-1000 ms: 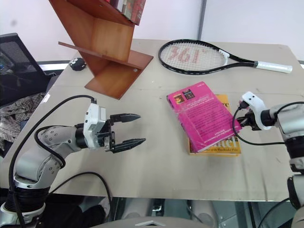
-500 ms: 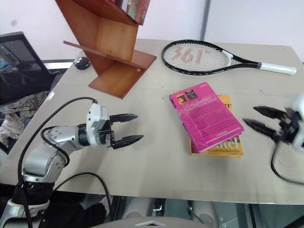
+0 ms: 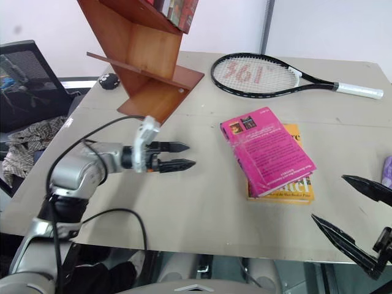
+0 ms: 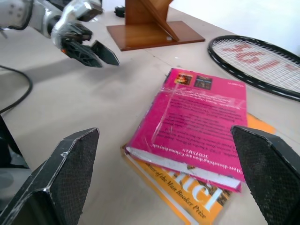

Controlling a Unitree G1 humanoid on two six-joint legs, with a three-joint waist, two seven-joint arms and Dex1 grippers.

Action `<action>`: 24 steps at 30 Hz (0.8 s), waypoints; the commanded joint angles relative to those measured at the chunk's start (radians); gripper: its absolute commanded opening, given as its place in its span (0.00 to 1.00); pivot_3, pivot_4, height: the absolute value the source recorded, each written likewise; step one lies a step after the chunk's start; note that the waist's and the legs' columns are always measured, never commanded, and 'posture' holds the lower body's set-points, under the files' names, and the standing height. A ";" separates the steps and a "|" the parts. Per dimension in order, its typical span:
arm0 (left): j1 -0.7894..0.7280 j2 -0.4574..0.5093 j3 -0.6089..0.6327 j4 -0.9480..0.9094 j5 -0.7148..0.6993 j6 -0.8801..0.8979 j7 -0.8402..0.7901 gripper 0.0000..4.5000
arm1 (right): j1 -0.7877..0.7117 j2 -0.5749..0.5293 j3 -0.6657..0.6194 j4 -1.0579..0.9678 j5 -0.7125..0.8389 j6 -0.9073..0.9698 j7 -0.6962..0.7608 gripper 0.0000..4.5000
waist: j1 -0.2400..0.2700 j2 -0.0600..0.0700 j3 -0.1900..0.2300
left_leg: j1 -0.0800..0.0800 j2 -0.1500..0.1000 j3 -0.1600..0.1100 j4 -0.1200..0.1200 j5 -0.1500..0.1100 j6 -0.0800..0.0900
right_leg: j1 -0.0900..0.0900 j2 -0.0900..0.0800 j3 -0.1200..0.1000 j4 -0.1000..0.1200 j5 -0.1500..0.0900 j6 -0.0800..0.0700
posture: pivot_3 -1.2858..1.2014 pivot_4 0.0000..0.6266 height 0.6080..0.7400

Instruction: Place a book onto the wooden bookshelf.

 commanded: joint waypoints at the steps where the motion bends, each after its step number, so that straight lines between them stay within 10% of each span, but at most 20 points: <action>1: -0.133 -0.163 0.097 0.137 -0.087 0.335 0.171 1.00 | 0.063 0.025 -0.010 -0.010 0.020 -0.096 -0.019 0.99 | 0.001 -0.001 0.001 | 0.000 0.000 -0.001 0.001 0.001 0.002 | 0.001 0.000 -0.001 0.000 0.000 0.000 | 0.52 0.24 0.83; 19: -0.218 -0.703 0.556 0.435 -0.091 0.370 0.718 1.00 | 0.272 0.008 0.023 -0.016 0.075 -0.297 -0.092 0.99 | -0.001 -0.005 0.003 | -0.001 0.000 -0.002 -0.001 -0.003 -0.003 | -0.001 -0.002 -0.001 0.000 -0.001 0.002 | 0.52 0.24 0.83; 24: -0.205 -0.764 0.620 0.467 -0.119 0.340 0.785 0.68 | 0.291 -0.014 0.040 -0.019 0.075 -0.314 -0.120 1.00 | 0.001 -0.006 0.003 | -0.002 0.000 -0.002 -0.001 -0.003 -0.003 | -0.001 -0.002 -0.002 -0.001 -0.001 0.002 | 0.52 0.24 0.83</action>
